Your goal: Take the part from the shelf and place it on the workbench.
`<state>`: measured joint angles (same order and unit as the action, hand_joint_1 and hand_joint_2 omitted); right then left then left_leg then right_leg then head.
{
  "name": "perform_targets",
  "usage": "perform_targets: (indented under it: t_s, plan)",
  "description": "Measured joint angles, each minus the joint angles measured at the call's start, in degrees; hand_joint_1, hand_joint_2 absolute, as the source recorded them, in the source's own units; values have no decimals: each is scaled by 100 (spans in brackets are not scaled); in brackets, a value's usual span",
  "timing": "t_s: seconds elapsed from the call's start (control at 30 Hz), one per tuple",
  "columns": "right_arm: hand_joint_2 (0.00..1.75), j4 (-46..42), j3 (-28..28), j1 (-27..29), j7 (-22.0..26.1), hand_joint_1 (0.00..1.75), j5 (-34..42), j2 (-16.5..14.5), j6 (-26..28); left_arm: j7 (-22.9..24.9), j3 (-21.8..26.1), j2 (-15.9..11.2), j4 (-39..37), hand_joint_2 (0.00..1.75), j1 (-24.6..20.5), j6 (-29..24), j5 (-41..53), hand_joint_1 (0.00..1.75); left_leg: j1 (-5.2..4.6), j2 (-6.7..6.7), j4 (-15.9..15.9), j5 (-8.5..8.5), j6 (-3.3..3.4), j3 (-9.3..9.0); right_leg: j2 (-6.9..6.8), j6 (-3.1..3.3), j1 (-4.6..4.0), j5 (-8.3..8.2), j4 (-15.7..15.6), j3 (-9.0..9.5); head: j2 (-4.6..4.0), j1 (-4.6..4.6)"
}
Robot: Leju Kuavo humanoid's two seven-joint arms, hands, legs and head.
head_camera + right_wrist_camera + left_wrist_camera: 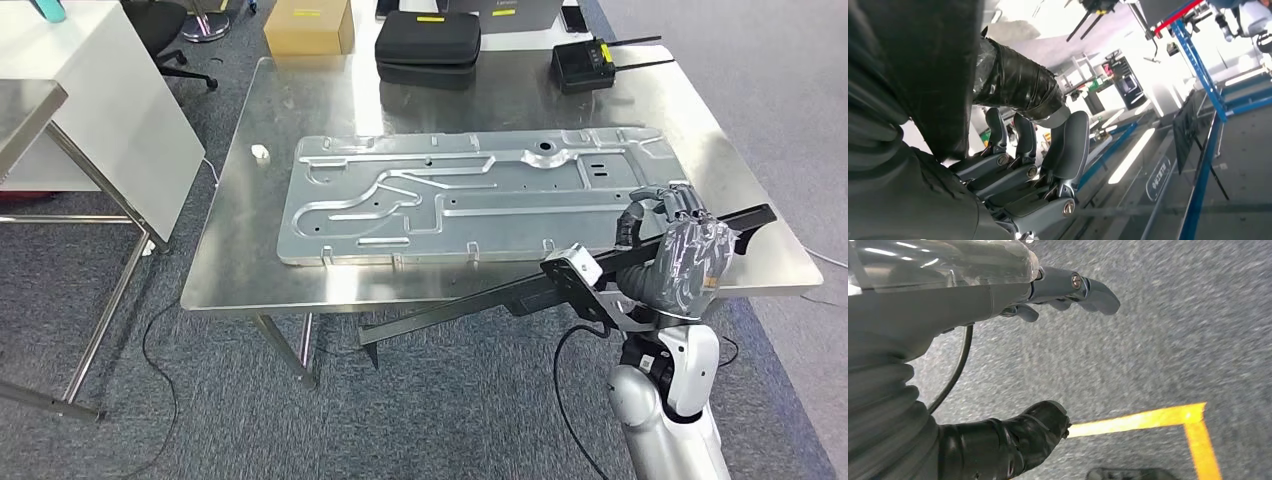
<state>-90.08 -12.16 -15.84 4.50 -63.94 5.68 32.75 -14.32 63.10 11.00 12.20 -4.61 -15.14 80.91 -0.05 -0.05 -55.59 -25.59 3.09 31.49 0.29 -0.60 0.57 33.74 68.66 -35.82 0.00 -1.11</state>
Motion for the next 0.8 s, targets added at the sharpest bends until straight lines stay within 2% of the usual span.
perform_targets:
  t_s: [0.03, 0.07, 0.1, 0.17, 0.2, 0.23, 0.27, 0.33, 0.4, 0.43, 0.47, 0.53, 0.57, 0.6, 0.63, 0.67, 0.7, 0.73, 0.77, 0.8]
  plan:
    - [175, 18, 5, 6, 0, 175, 4, 3, -1, -1, -3, 1, 0, 175, -5, 1, 1, 0, 4, -4, -6, -47, -4, -44, -1, -26, 21, 63, 330, -239, 0, 1]
    - [175, 38, 12, 14, 0, 175, 8, 7, -2, -1, -7, 1, 0, 175, -6, 2, 1, 0, 8, -10, -20, -101, -13, -96, -1, -49, 42, 14, 490, -404, 0, 1]
    - [175, 55, 18, 18, 0, 175, 9, 12, -2, -1, -11, 1, 0, 175, -4, 3, 1, 0, 15, -17, -39, -162, -28, -157, -4, -70, 62, -159, 435, -463, 0, 1]
    - [175, 77, 33, 16, 0, 175, 19, 28, -4, 4, -19, 4, 0, 175, 11, 7, 2, 0, 40, -29, -97, -316, -89, -288, -19, -104, 87, -672, -170, -299, 0, 2]
    - [175, 88, 42, 12, 1, 175, 27, 38, -10, 7, -22, 5, 0, 175, 9, 8, 2, 0, 41, -34, -136, -393, -132, -331, -23, -108, 76, -834, -461, -179, 0, -3]
    - [175, 100, 52, 4, 1, 175, 36, 45, -18, 10, -26, 7, 0, 175, 7, 10, 2, 0, 40, -37, -168, -454, -172, -350, -24, -80, 63, -883, -666, -83, 0, -5]
    - [175, 114, 62, 0, 0, 175, 43, 50, -26, 11, -29, 6, 0, 175, 3, 10, 1, 0, 34, -39, -185, -489, -202, -350, -19, -41, 43, -829, -728, -43, 0, -5]
    - [175, 131, 79, -11, -2, 175, 50, 56, -37, 12, -39, 5, 0, 175, -13, 11, 2, 0, 33, -34, -179, -526, -245, -359, -3, 60, 28, -745, -777, -12, 0, 0]
    - [175, 133, 99, -20, -2, 175, 51, 63, -38, 7, -60, 4, 0, 175, -26, 13, 4, 0, 45, -26, -277, -612, -294, -340, 6, 135, 43, -702, -811, 41, 0, 8]
    - [175, 133, 108, -28, -1, 175, 51, 66, -39, 4, -71, 4, 0, 175, -31, 13, 6, 0, 50, -24, -487, -706, -323, -240, 5, 167, 55, -678, -831, 84, 0, 13]
    - [175, 134, 116, -33, -1, 175, 51, 67, -41, 1, -80, 3, 0, 175, -30, 14, 7, 0, 56, -22, -830, -830, -347, -49, 2, 191, 57, -650, -844, 124, 0, 19]
    - [175, 153, 122, -37, 1, 175, 56, 66, -49, -3, -92, 3, 0, 175, -28, 16, 10, 0, 63, -21, -1656, -1039, -372, 493, 1, 214, 45, -583, -851, 198, 0, 23]
    - [175, 167, 123, -34, 2, 175, 60, 66, -56, -3, -96, 3, 0, 175, -21, 16, 12, 0, 63, -21, -1918, -1023, -366, 718, 5, 217, 35, -541, -851, 248, 0, 23]
    - [175, 181, 123, -31, 2, 175, 63, 66, -65, -3, -99, 3, 0, 175, -13, 17, 14, 0, 60, -21, -1956, -869, -345, 842, 13, 219, 24, -493, -851, 315, 0, 23]
    - [175, 190, 124, -30, 2, 175, 65, 66, -75, -2, -101, 3, 0, 175, -4, 17, 15, 0, 50, -23, -1772, -599, -309, 859, 20, 219, 12, -439, -854, 398, 0, 24]
    - [175, 195, 124, -31, 3, 175, 66, 66, -84, -2, -101, 3, 0, 175, 3, 16, 15, 0, 32, -25, -1411, -264, -255, 790, 26, 218, 1, -383, -859, 480, 0, 22]
    - [175, 202, 125, -33, 4, 175, 67, 66, -90, -1, -101, -5, 0, 175, 12, 16, 15, 0, 6, -27, -1079, -1, -188, 697, 28, 213, -6, -332, -871, 544, 0, 10]
    - [175, 211, 126, -37, 7, 175, 69, 67, -94, -2, -101, -13, 0, 175, 18, 15, 16, 0, -27, -29, -807, 173, -123, 613, 35, 198, -2, -297, -885, 583, 0, 3]
    - [175, 221, 127, -36, 8, 175, 71, 67, -96, -2, -101, -20, 0, 175, 18, 15, 17, 0, -57, -30, -642, 233, -69, 558, 38, 175, 9, -276, -903, 595, 0, 0]
    - [175, 232, 128, -34, 9, 175, 72, 68, -96, -3, -102, -27, 0, 175, 17, 15, 17, 0, -82, -30, -588, 197, -28, 527, 40, 145, 21, -269, -928, 592, 0, 1]
